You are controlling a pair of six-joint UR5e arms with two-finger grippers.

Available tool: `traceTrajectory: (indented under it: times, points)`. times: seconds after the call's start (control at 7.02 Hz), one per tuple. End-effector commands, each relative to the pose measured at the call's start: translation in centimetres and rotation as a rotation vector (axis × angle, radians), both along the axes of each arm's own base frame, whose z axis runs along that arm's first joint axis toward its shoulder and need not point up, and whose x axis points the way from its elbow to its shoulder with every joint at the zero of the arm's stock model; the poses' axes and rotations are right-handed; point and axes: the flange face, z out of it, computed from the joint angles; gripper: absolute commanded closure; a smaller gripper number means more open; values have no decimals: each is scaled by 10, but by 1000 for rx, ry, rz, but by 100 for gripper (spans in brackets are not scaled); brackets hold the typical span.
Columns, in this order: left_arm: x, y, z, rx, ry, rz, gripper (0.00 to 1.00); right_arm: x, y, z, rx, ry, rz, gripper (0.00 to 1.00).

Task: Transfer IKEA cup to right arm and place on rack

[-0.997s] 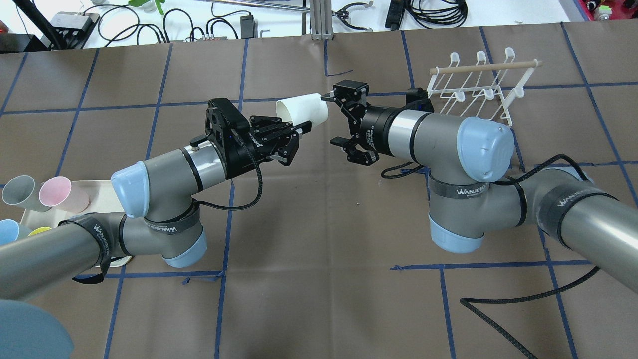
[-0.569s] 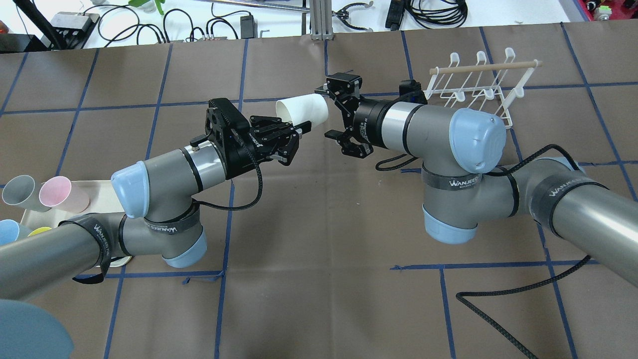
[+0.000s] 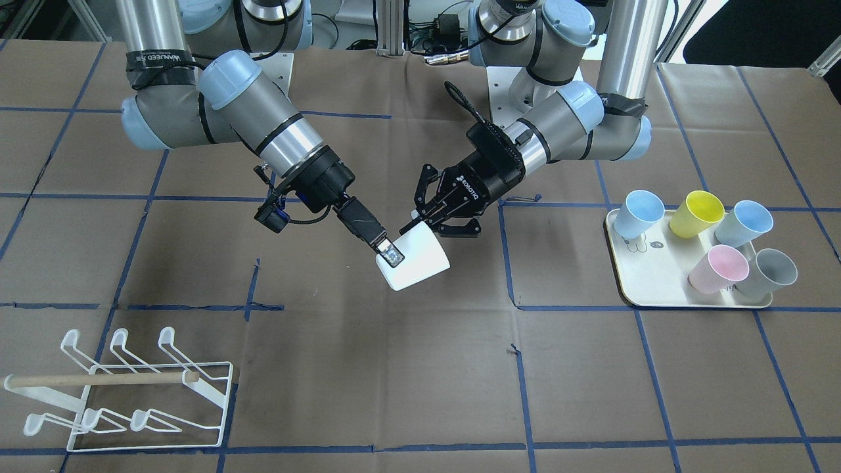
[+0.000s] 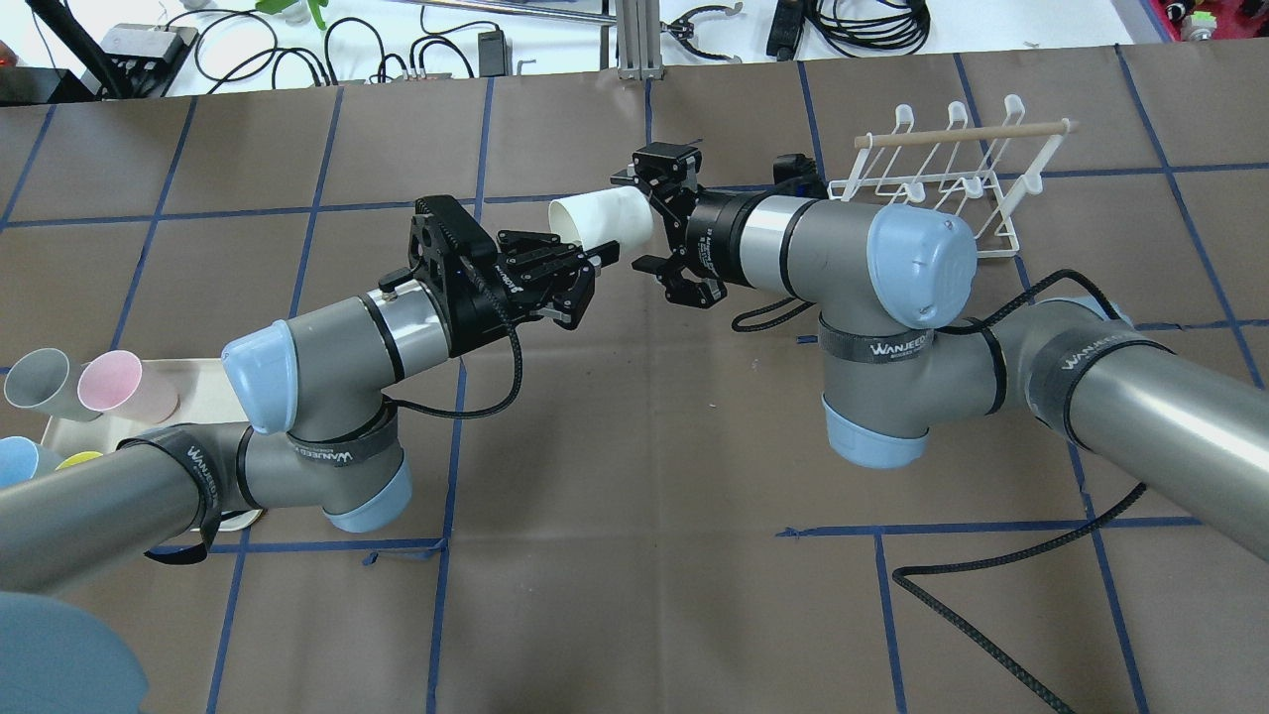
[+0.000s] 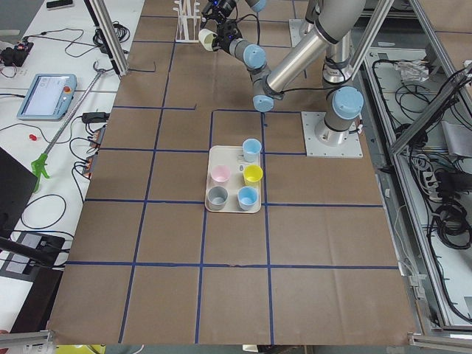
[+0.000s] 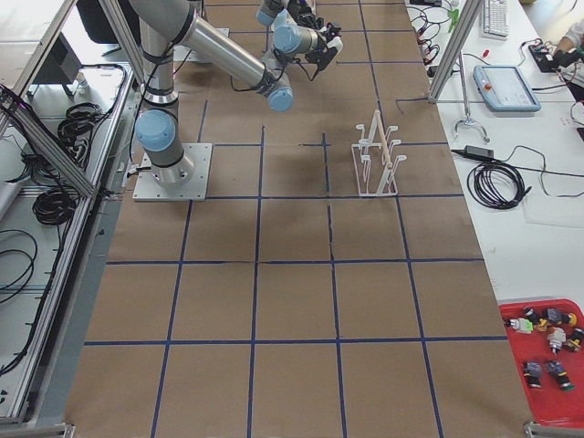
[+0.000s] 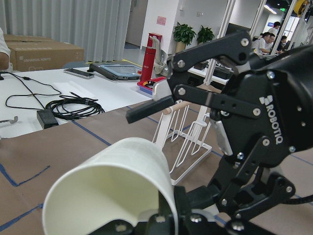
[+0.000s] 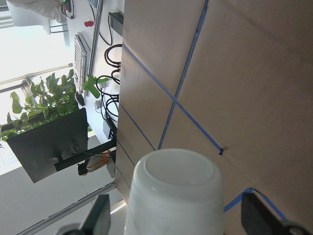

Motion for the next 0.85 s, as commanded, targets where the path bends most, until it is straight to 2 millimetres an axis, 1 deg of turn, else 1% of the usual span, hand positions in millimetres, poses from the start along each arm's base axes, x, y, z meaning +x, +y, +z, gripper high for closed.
traceTrajectory:
  times: [0.0, 0.14, 0.43, 0.71]
  points:
    - [0, 0, -1, 2, 1, -1, 100, 5, -3, -8, 12, 2, 9, 5]
    - [0, 0, -1, 1, 1, -1, 100, 8, -12, -2, -4, -1, 11, 5]
    - [0, 0, -1, 1, 1, -1, 100, 15, -12, -8, 5, 2, 23, 6]
    - [0, 0, -1, 2, 1, -1, 100, 14, -15, -13, 10, 17, 6, 7]
